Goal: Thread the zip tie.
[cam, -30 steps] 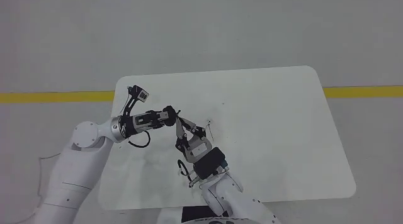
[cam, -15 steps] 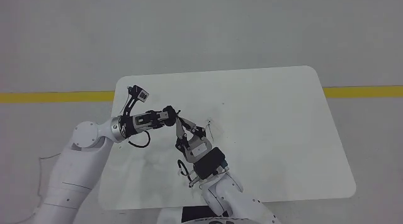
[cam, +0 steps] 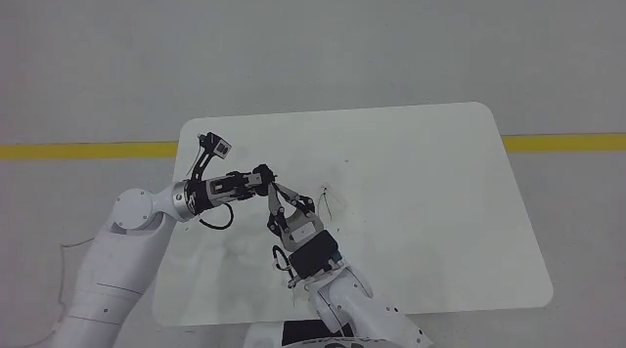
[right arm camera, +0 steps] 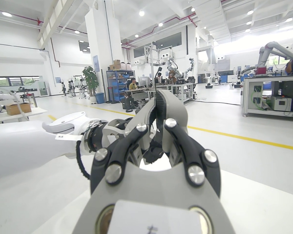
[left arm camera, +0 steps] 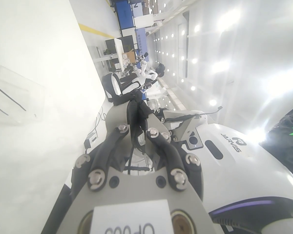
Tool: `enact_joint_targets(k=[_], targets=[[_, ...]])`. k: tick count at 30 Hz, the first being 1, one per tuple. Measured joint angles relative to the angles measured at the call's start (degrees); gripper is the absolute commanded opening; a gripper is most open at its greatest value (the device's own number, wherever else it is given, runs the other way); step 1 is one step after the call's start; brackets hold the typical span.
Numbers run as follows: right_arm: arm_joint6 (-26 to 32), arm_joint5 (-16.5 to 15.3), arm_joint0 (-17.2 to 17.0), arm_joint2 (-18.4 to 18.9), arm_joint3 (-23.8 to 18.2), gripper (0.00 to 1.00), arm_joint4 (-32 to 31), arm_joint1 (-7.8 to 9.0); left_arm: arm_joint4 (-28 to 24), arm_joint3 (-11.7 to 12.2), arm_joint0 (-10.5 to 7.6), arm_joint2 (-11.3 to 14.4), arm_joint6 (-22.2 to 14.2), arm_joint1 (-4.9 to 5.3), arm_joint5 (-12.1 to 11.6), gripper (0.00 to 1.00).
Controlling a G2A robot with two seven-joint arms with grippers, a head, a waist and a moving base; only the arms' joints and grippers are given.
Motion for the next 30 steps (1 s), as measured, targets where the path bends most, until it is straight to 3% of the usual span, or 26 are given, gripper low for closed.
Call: enact_joint_targets(k=[8, 30], targets=[[-1.14, 3.33, 0.81, -0.13, 1.75, 0.00, 0.68, -0.35, 0.00, 0.00, 0.00, 0.00, 0.00, 0.00, 0.00, 0.00], [0.04, 3.05, 1.00, 0.16, 1.80, 0.00, 1.35, -0.45, 0.00, 0.00, 0.00, 0.00, 0.00, 0.00, 0.00, 0.00]])
